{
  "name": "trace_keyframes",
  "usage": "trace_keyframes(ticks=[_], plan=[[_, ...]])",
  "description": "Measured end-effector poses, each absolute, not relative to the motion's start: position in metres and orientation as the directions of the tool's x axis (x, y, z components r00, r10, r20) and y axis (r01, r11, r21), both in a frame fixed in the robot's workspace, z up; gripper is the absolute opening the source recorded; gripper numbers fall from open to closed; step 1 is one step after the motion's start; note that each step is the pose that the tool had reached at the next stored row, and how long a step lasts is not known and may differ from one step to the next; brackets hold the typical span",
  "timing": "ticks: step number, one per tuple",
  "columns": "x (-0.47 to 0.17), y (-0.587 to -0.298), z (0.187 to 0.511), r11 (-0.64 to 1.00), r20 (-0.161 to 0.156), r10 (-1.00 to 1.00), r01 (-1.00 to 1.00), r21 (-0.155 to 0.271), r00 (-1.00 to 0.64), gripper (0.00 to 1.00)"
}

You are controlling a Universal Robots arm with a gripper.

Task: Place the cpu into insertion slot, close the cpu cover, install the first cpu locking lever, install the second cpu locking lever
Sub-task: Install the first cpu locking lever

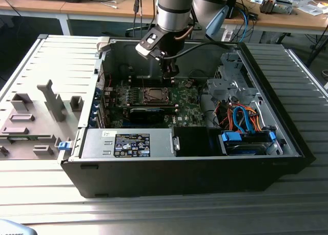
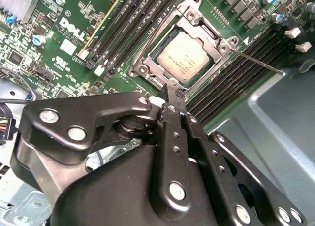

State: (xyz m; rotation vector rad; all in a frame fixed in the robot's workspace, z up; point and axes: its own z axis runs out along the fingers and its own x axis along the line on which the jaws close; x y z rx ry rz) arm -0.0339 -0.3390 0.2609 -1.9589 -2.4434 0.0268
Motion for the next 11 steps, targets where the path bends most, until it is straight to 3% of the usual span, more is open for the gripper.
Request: trace_keyframes(ticks=[11], plan=[[-0.0338,-0.339,0.2609,0.285,-0.003,0.958,0.958,-0.019,-0.285,0.11]])
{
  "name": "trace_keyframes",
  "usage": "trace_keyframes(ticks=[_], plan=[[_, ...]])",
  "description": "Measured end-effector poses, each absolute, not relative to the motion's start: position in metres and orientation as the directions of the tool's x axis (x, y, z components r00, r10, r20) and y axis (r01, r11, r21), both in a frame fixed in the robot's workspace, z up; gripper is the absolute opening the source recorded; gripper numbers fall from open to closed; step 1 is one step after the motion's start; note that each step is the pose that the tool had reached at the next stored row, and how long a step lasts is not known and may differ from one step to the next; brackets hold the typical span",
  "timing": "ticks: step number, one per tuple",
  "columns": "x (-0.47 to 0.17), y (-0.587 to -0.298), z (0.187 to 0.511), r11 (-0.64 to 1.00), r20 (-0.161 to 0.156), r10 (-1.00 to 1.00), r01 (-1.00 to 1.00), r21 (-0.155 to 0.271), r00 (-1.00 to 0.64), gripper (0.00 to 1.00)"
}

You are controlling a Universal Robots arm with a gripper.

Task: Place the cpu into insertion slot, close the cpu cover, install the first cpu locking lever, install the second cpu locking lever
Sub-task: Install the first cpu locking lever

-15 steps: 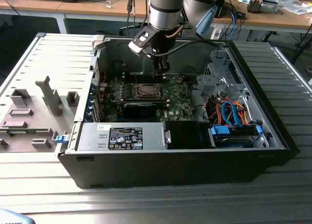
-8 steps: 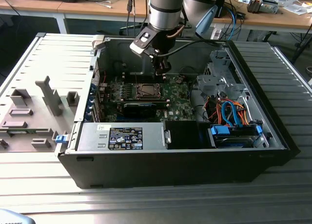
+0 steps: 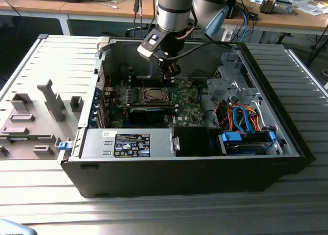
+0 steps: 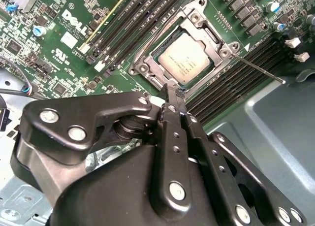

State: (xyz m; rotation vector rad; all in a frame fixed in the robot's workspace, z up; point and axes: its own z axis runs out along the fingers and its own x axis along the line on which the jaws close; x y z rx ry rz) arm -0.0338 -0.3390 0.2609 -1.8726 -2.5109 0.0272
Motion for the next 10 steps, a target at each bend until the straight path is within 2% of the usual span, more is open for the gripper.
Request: trace_keyframes(ticks=[10], plan=[[-0.0338,-0.339,0.2609,0.32,-0.003,0.947,0.947,-0.019,-0.32,0.11]])
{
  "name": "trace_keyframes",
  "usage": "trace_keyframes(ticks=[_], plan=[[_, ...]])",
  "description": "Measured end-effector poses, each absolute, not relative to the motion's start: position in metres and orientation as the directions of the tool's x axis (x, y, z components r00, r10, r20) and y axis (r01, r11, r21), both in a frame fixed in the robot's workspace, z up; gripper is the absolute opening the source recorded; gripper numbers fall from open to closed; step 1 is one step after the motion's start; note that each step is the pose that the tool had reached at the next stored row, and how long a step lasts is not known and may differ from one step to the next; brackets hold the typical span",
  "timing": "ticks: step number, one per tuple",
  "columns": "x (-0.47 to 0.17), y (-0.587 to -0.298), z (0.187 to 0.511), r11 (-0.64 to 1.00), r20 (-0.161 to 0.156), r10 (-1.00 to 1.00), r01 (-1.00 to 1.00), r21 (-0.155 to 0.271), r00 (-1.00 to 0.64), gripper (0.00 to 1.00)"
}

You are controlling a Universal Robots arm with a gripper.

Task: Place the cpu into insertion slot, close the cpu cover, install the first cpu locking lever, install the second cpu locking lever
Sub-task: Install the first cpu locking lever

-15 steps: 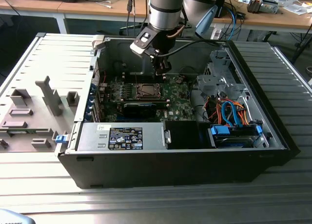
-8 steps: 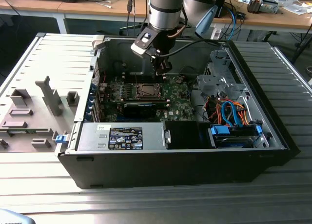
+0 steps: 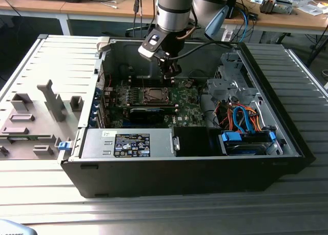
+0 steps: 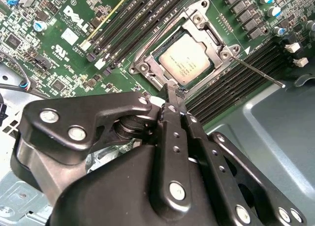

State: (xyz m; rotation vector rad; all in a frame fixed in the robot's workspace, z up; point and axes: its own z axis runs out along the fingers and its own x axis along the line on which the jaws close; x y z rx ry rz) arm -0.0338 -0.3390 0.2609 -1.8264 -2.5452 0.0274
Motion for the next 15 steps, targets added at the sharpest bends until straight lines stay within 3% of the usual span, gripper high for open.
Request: trace_keyframes(ticks=[15], plan=[[-0.0338,-0.339,0.2609,0.378,-0.003,0.926,0.925,-0.019,-0.379,0.11]])
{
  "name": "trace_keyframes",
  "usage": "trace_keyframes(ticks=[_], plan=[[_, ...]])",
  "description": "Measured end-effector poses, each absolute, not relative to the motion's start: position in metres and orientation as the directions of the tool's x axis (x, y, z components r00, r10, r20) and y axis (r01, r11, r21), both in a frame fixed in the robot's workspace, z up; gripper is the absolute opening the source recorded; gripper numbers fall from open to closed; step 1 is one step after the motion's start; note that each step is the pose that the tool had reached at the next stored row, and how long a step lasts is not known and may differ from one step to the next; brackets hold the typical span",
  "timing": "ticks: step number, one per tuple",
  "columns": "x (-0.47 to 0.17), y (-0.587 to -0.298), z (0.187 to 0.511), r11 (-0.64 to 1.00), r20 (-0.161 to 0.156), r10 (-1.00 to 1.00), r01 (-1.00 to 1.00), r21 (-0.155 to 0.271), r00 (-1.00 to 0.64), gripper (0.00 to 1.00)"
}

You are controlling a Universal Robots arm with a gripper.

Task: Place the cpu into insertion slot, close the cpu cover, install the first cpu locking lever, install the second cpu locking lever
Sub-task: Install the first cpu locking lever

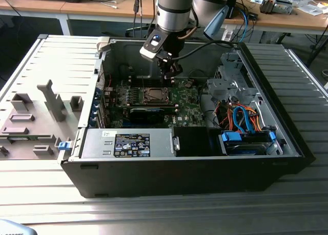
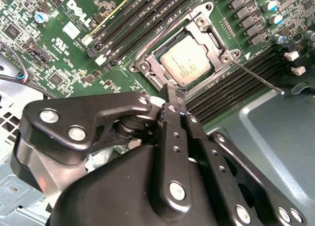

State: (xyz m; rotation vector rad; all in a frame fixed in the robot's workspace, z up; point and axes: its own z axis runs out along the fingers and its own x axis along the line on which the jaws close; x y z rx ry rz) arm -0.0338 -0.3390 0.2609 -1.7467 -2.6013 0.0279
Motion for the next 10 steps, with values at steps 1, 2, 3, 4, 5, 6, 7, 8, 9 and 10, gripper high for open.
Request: trace_keyframes(ticks=[1,2,3,4,5,6,7,8,9,10], plan=[[-0.0338,-0.339,0.2609,0.381,-0.003,0.924,0.924,-0.019,-0.381,0.11],[-0.0338,-0.339,0.2609,0.383,-0.003,0.924,0.923,-0.019,-0.383,0.11],[-0.0339,-0.339,0.2609,0.386,-0.003,0.922,0.922,-0.019,-0.386,0.11],[-0.0338,-0.339,0.2609,0.389,-0.003,0.921,0.921,-0.019,-0.389,0.11],[-0.0339,-0.339,0.2609,0.393,-0.003,0.919,0.919,-0.019,-0.393,0.11],[-0.0338,-0.339,0.2609,0.397,-0.003,0.918,0.917,-0.019,-0.398,0.11],[-0.0338,-0.339,0.2609,0.401,-0.003,0.916,0.916,-0.019,-0.401,0.11],[-0.0338,-0.339,0.2609,0.403,-0.003,0.915,0.915,-0.019,-0.403,0.11],[-0.0338,-0.339,0.2609,0.406,-0.003,0.914,0.914,-0.019,-0.406,0.11],[-0.0338,-0.339,0.2609,0.41,-0.003,0.912,0.912,-0.019,-0.41,0.11]])
